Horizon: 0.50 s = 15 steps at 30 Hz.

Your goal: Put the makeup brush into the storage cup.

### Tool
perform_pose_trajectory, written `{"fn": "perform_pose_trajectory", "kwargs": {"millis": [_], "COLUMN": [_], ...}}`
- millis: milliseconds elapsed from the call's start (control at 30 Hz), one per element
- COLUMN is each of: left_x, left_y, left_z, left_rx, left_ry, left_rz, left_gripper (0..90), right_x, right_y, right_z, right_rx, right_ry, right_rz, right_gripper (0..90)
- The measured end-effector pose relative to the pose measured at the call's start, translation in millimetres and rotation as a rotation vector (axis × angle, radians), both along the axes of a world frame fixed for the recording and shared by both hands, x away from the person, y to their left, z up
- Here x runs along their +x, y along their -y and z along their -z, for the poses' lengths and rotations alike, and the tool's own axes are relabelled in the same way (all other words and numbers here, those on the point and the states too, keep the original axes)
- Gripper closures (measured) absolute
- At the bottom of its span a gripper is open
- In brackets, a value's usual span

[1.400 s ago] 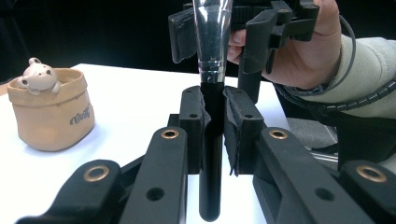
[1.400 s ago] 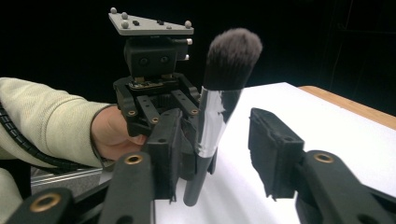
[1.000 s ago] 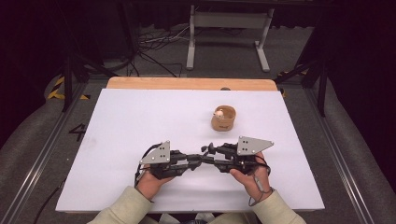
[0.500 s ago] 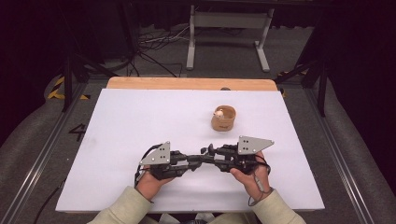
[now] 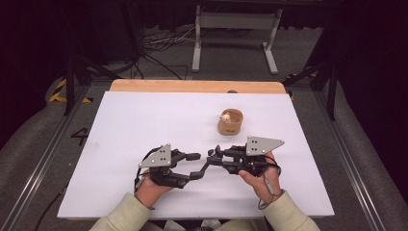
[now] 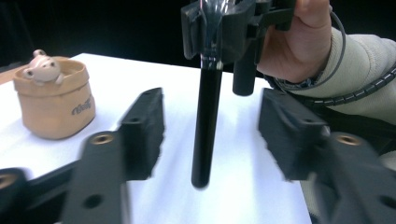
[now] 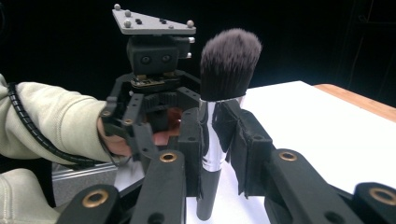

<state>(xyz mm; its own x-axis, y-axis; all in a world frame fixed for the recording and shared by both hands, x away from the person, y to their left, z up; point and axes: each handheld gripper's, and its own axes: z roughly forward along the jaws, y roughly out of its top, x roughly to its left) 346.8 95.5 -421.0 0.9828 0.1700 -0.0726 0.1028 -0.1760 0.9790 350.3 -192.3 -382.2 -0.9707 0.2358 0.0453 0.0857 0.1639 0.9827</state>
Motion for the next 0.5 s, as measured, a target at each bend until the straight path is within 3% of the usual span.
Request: {"fn": "perform_pose_trajectory", "kwargs": {"millis": [133,500], "left_x": [1.0,0.7], "left_y": [-9.4,-30.3], "left_z": [0.4,1.8], "left_rx": [-0.003,-0.006], "left_ry": [-0.009,-0.016], "left_rz": [-0.03,-0.085], "left_gripper": [31.6,26.0], "right_x": [5.0,21.0], "right_y": [4.7,18.9], "right_z": [-9.0,-32.9], "right_rx": [-0.011,-0.023], "right_ry": [0.014,0.045], "right_rz": [0.019,0.09], "right_gripper": [75.4,75.5]}}
